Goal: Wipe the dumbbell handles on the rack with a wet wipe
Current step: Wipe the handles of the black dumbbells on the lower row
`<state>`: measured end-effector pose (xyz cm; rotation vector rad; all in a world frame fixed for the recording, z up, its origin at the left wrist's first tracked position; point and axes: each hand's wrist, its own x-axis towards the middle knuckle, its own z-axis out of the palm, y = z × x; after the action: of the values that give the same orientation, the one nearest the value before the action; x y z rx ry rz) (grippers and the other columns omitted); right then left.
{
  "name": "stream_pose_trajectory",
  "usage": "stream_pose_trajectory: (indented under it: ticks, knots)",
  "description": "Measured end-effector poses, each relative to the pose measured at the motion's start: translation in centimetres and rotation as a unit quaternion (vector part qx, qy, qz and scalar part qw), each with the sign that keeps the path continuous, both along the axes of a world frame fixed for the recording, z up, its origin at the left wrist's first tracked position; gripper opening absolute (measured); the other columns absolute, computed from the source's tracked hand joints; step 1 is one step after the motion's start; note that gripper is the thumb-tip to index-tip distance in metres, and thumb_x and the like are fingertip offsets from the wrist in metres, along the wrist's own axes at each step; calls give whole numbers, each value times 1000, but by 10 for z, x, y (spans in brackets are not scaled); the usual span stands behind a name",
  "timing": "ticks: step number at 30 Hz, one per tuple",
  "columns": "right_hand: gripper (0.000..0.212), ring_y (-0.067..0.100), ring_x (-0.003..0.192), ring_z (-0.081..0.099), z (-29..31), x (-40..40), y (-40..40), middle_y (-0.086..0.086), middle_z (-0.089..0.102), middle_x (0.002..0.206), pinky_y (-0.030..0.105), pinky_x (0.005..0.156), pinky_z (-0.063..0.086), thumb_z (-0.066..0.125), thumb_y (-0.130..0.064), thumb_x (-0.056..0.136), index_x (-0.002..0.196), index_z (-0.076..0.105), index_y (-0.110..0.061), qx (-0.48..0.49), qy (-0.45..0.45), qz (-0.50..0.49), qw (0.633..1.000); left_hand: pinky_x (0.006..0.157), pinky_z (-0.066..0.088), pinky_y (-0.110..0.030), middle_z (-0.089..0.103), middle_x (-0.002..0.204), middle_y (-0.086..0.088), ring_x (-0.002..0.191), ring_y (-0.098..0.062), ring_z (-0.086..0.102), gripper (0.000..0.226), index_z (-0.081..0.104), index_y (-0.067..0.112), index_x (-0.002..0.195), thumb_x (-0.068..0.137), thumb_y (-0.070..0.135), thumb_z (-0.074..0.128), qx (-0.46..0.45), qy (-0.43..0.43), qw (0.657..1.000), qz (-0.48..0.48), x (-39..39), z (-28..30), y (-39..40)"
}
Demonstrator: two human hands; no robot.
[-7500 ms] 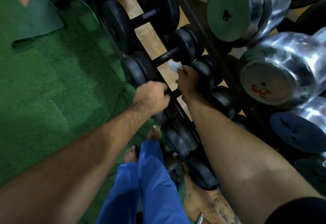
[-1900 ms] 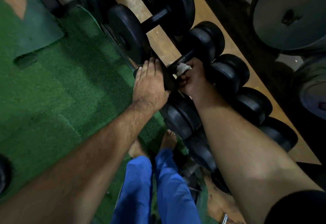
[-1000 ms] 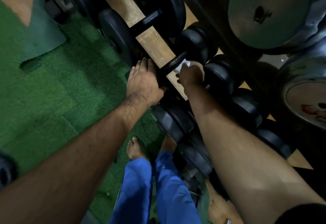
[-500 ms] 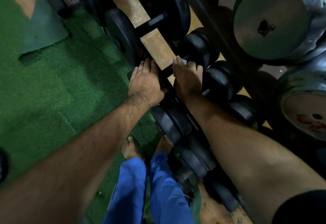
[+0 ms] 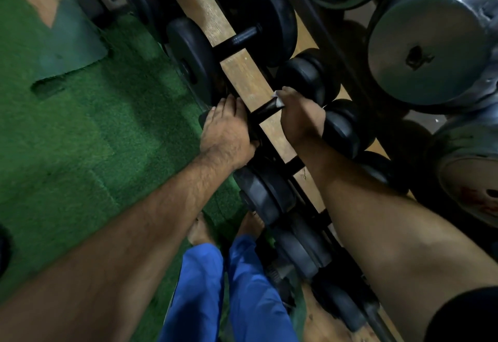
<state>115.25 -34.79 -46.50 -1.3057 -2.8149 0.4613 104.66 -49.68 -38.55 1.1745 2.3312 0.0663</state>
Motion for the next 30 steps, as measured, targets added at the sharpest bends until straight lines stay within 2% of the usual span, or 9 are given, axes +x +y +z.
stream_pose_trajectory:
  ticks: [5, 9, 13, 18, 21, 23, 25, 27, 30]
  knots:
    - [29, 30, 117, 60, 9, -35, 5, 2, 64, 125, 38, 92, 51, 46, -17, 96, 116, 68, -21, -27, -102, 11, 994, 122, 14, -40, 17, 160, -15, 149, -28, 13, 103, 13, 3, 154, 81, 53, 68, -2, 2, 1000, -3, 1, -1, 0]
    - [31, 18, 126, 55, 17, -16, -8, -6, 63, 132, 25, 94, 43, 48, -24, 100, 124, 66, -25, -100, -51, 107, 988, 122, 14, -40, 16, 161, -15, 149, -28, 12, 103, 13, 4, 154, 81, 51, 68, -1, 1, 1000, 1, 1, 1, 0]
    - [34, 21, 130, 52, 11, -9, 2, -7, 56, 142, 30, 106, 42, 48, -29, 98, 129, 64, -30, -80, -20, -4, 997, 123, 13, -39, 16, 161, -14, 150, -27, 12, 103, 14, 5, 154, 80, 51, 68, 2, -5, 1000, 6, 1, -1, -1]
    - [34, 25, 113, 64, 24, -20, -23, -4, 68, 123, 35, 90, 52, 45, -33, 94, 122, 64, -32, -111, -43, 80, 990, 123, 13, -38, 16, 162, -12, 150, -26, 12, 102, 15, 7, 155, 80, 49, 70, 0, -26, 1000, 7, -4, 4, -1]
    - [37, 26, 118, 61, 21, -9, -1, -4, 66, 129, 34, 98, 49, 44, -35, 95, 128, 63, -34, -107, -23, 7, 994, 122, 16, -38, 16, 161, -12, 149, -27, 15, 100, 16, 8, 154, 80, 45, 71, -16, -44, 999, -2, -10, 7, 1]
    - [40, 25, 123, 57, 13, -14, -1, -2, 62, 134, 22, 101, 42, 42, -29, 100, 136, 58, -30, -147, -16, -45, 988, 122, 18, -38, 17, 161, -12, 149, -28, 17, 98, 17, 9, 154, 80, 43, 72, -25, -53, 998, -8, -13, 8, 2]
    - [40, 29, 119, 58, 16, -20, -19, 4, 62, 132, 25, 95, 43, 41, -25, 101, 139, 54, -30, -171, -49, 13, 984, 121, 20, -39, 18, 161, -10, 148, -28, 18, 95, 19, 10, 154, 81, 41, 71, -35, -66, 997, -2, -15, 10, 3]
    - [42, 31, 115, 60, 23, -16, -30, 6, 63, 130, 35, 94, 48, 44, -34, 98, 138, 52, -36, -172, -43, 71, 982, 119, 25, -39, 25, 159, -9, 146, -28, 25, 86, 27, 12, 152, 82, 38, 70, -35, -75, 997, 10, -15, 14, 3]
    - [48, 31, 112, 64, 26, -14, -21, 6, 68, 123, 40, 92, 51, 40, -39, 88, 130, 61, -28, -202, 56, -12, 978, 94, 46, -40, 53, 134, -6, 121, -31, 53, 48, 52, 17, 129, 85, 28, 65, 13, -58, 997, 53, -19, 25, 8]
